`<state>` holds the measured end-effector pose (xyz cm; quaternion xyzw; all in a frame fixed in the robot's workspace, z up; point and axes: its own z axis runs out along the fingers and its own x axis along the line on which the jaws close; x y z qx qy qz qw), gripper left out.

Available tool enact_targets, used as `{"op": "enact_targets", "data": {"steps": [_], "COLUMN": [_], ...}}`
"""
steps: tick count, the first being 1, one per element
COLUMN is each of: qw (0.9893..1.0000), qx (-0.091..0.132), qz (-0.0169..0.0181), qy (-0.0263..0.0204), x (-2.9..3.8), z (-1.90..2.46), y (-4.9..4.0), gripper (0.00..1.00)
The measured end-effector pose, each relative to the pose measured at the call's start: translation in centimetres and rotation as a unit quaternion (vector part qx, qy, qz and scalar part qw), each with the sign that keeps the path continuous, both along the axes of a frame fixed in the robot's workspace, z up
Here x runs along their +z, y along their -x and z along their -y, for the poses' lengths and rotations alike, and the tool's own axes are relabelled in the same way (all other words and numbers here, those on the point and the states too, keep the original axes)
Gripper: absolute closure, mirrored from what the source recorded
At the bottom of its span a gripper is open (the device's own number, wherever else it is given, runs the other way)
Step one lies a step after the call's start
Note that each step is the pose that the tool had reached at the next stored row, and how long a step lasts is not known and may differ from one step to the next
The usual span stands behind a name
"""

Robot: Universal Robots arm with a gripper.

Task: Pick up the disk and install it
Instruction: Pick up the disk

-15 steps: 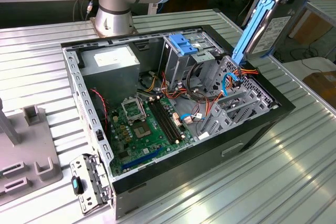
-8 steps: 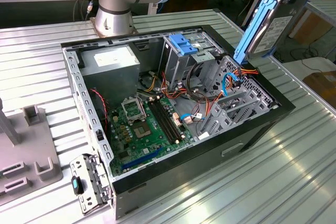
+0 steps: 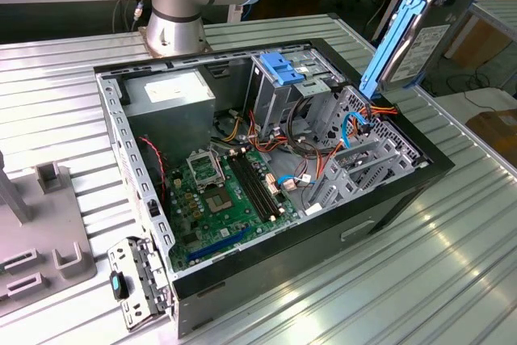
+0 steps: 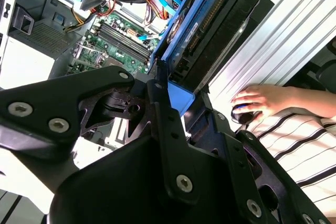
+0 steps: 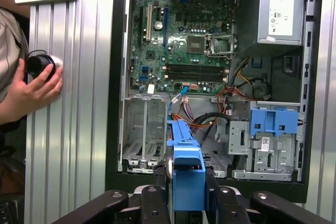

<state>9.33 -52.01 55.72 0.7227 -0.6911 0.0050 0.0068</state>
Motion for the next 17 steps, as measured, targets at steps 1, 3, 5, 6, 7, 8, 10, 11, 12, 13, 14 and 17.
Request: {"op": "enact_targets", "data": {"steps": [1, 3, 5, 6, 7, 8, 10, 11, 12, 13, 14, 17], "qw": [1.0000, 1.0000, 1.0000, 1.0000, 1.0000, 1.0000, 1.0000, 1.0000, 1.0000, 1.0000, 1.0000, 1.0000], "qx": [0.000, 0.000, 0.000, 0.000, 0.000, 0.000, 0.000, 0.000, 0.000, 0.000, 0.000, 0.000], "qz": [0.0000, 0.0000, 0.0000, 0.0000, 0.0000, 0.0000, 0.0000, 0.0000, 0.0000, 0.0000, 0.0000, 0.0000], "qy": [0.0000, 0.0000, 0.0000, 0.0000, 0.0000, 0.0000, 0.0000, 0.0000, 0.0000, 0.0001, 0.0001, 0.0005], "x": [0.00, 0.00, 0.00, 0.00, 0.00, 0.00, 0.00, 0.00, 0.00, 0.00, -0.01, -0.01], "z": [0.00, 0.10, 0.24, 0.30, 0.52, 0.61, 0.67, 0.69, 0.70, 0.70, 0.70, 0.70], "y": [0.00, 0.00, -0.01, -0.02, -0.03, -0.03, -0.03, -0.05, -0.12, -0.19, -0.27, -0.58], "gripper": [0.64, 0.64, 0.64, 0.64, 0.64, 0.64, 0.64, 0.64, 0.64, 0.64, 0.64, 0.64]}}
